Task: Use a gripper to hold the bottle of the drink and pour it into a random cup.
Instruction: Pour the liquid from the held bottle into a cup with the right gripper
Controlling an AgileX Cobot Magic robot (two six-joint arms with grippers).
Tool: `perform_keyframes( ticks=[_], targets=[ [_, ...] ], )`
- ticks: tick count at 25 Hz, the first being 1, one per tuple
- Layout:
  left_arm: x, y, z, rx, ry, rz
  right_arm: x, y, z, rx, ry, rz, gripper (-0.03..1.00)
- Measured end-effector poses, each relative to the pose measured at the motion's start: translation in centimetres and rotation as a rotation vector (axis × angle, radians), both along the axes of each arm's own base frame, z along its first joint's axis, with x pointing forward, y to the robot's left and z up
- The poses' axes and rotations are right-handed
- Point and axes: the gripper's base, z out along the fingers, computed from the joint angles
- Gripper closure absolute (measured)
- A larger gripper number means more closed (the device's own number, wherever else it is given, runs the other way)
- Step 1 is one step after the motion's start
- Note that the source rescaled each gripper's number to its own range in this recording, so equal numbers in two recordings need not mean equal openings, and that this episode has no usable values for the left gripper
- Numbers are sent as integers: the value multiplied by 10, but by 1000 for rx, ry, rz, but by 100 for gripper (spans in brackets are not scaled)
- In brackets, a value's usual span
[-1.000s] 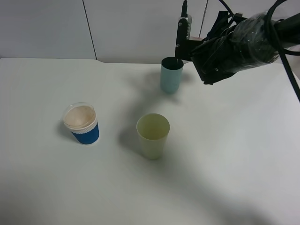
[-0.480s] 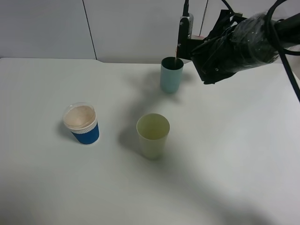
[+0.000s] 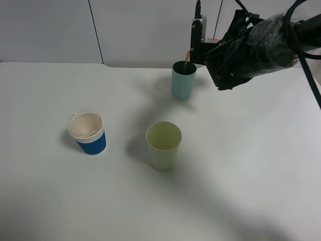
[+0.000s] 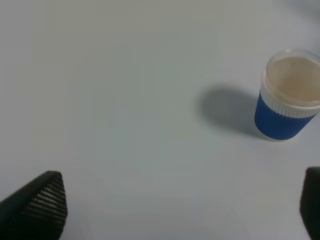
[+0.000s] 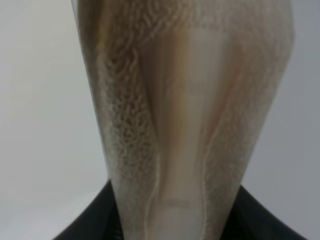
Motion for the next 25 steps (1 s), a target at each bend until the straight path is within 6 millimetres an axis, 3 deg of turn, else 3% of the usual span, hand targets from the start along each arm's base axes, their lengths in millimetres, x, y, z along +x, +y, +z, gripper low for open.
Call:
perform_keyframes(
  ticks=[25],
  targets=[
    [0, 0, 0, 0, 0, 0, 0, 0, 0, -28, 8, 5, 97]
  ],
)
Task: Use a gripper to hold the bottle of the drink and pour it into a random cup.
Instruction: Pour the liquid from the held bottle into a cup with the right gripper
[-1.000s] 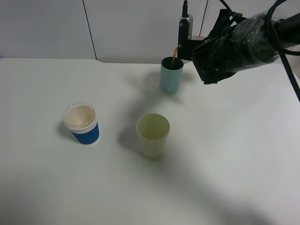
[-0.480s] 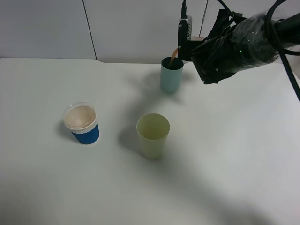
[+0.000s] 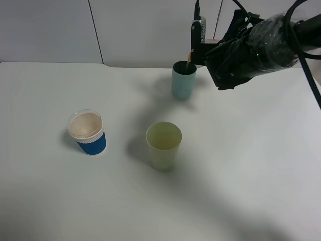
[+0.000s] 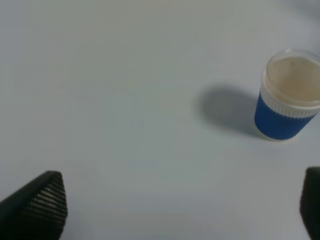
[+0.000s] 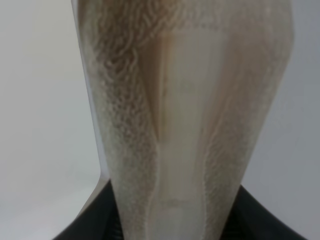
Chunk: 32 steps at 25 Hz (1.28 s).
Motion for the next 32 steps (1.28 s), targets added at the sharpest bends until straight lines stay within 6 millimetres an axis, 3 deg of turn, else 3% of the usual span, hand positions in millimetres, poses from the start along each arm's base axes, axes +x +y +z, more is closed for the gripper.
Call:
perform_keyframes(
  ticks=[32],
  targets=[
    [0, 0, 0, 0, -1, 0, 0, -1, 1, -99, 33, 24, 97]
  ],
)
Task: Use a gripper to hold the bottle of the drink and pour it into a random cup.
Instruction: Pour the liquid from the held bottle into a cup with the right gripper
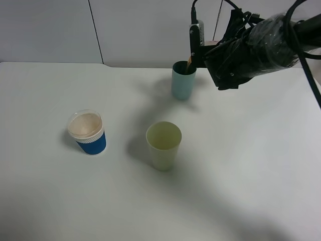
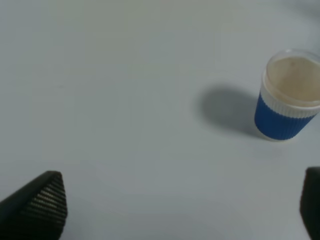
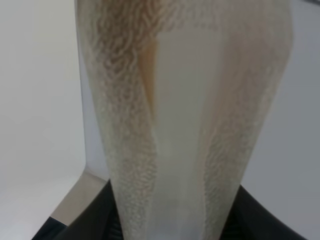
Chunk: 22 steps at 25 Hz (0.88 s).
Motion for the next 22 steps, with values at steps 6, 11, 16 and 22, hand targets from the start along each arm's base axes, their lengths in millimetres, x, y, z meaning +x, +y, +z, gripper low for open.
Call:
perform_keyframes(
  ticks=[6, 11, 16, 22],
  targets=[
    [0, 0, 0, 0, 0, 0, 0, -1, 0, -18, 2, -1, 97],
    [0, 0, 0, 0, 0, 0, 0, -1, 1, -34, 9, 4, 97],
    [0, 0, 0, 0, 0, 0, 0, -1, 1, -57, 19, 12, 97],
    [0, 0, 0, 0, 0, 0, 0, -1, 1, -65, 22, 16, 97]
  ],
)
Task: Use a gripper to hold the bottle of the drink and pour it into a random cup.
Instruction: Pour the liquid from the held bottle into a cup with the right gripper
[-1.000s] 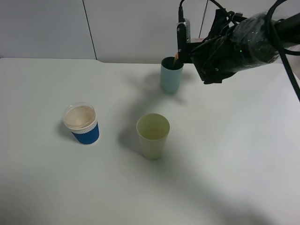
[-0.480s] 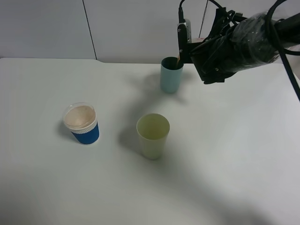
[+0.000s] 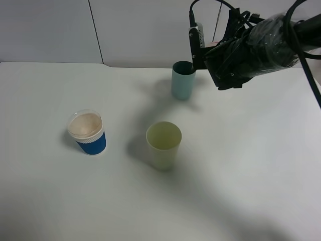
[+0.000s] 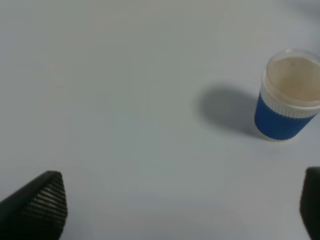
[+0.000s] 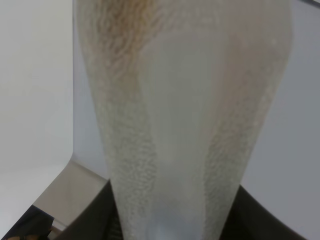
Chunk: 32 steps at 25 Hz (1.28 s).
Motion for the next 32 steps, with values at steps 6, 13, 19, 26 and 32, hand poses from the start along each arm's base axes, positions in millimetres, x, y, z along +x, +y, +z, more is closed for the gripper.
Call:
perform_keyframes(
  ticks=[6, 13, 19, 26, 32],
  targets=[
    [0, 0, 0, 0, 0, 0, 0, 0, 0, -10, 3, 2, 97],
    [0, 0, 0, 0, 0, 0, 0, 0, 1, -56, 10, 14, 97],
    [0, 0, 0, 0, 0, 0, 1, 0, 2, -46, -4, 10, 97],
    [0, 0, 0, 0, 0, 0, 0, 0, 0, 107, -51, -46, 97],
    [0, 0, 0, -4, 0, -3, -3, 2, -7, 396, -76, -148, 97]
  ],
)
